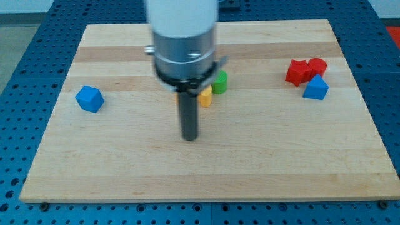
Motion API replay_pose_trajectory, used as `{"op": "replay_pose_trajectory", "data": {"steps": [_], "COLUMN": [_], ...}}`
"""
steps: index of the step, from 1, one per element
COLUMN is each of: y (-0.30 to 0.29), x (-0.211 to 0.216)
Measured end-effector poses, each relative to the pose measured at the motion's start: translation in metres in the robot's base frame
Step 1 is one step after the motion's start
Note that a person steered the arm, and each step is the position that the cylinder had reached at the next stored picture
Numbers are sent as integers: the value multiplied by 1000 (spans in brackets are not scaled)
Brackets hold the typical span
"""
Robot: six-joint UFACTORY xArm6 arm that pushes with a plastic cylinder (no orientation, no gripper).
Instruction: Push the blue cube towards the center
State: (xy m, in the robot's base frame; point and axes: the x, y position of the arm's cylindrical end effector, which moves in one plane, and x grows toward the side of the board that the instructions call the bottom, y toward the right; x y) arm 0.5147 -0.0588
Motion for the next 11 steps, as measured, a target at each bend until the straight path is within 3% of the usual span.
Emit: {"op": "replay_pose_trajectory", "data": {"steps": [3,4,7,9,11], "y": [-196,-233,-222,-178,-172], "x": [-7,-35,-87,-87,-88]}}
